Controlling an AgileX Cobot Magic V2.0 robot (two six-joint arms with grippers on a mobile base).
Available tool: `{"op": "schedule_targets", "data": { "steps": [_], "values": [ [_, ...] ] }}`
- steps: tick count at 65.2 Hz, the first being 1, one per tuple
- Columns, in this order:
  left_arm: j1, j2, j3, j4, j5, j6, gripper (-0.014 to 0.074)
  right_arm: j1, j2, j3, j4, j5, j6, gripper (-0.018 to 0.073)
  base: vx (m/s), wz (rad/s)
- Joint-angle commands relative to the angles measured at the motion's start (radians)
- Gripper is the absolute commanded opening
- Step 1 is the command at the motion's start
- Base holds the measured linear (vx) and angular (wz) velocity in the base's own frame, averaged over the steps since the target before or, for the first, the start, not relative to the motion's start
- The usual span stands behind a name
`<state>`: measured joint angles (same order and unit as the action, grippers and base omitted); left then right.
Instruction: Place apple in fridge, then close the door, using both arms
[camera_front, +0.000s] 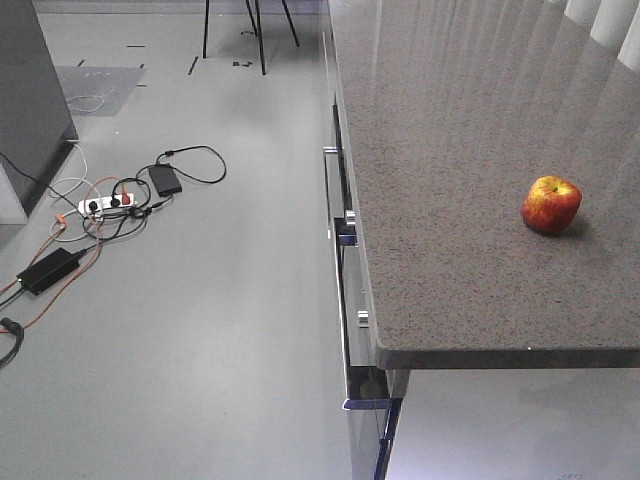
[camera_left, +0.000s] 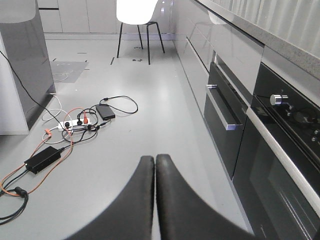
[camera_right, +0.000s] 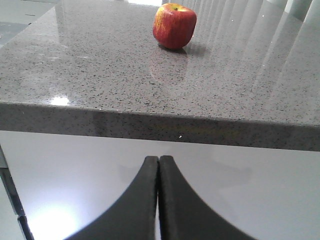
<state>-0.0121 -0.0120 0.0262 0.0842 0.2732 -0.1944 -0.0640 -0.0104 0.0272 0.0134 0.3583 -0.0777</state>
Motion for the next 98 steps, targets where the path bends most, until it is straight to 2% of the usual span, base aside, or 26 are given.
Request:
{"op": "schedule_targets", "data": {
  "steps": [1, 11, 19, 26, 30, 42, 66, 79, 88, 98],
  "values": [
    [-0.001, -0.014, 0.020, -0.006, -0.074, -0.004, -0.0006, -0.002, -0.012, 0.009, -0.024, -0.093, -0.001, -0.0008, 0.00, 0.00],
    [-0.001, -0.014, 0.020, -0.006, -0.074, -0.004, -0.0006, -0.002, -0.012, 0.008, -0.065, -0.215, 0.009, -0.0008, 0.00, 0.00],
    [-0.001, -0.014, 0.020, -0.006, -0.074, -0.004, -0.0006, -0.002, -0.012, 0.008, 0.029, -0.447, 0.078, -0.0008, 0.00, 0.00],
    [-0.001, -0.014, 0.020, -0.006, -0.074, -0.004, -0.0006, -0.002, -0.012, -0.018, 0.157, -0.502, 0.164, -0.0008, 0.00, 0.00],
    [-0.001, -0.014, 0.020, -0.006, -0.074, -0.004, -0.0006, -0.002, -0.011, -0.061, 0.197, -0.486, 0.164, -0.0008, 0.00, 0.00],
    [-0.001, -0.014, 0.020, -0.006, -0.074, -0.004, -0.0006, -0.002, 0.085, -0.271, 0.192, -0.305, 0.086, -0.0008, 0.00, 0.00],
    [-0.001, -0.014, 0.020, -0.006, -0.074, -0.004, -0.0006, -0.002, 0.546, -0.707, 0.125, -0.059, -0.007, -0.0008, 0.00, 0.00],
    [-0.001, -0.014, 0.020, -0.006, -0.074, -0.004, -0.0006, -0.002, 0.678, -0.755, 0.123, -0.030, -0.007, -0.0008, 0.00, 0.00],
    [-0.001, -0.014, 0.020, -0.006, -0.074, -0.004, -0.0006, -0.002, 0.715, -0.755, 0.136, -0.004, 0.002, -0.0008, 0.00, 0.00],
    [-0.001, -0.014, 0.020, -0.006, -0.074, -0.004, -0.0006, -0.002, 0.725, -0.755, 0.103, -0.018, 0.001, -0.0006, 0.00, 0.00]
  ]
}}
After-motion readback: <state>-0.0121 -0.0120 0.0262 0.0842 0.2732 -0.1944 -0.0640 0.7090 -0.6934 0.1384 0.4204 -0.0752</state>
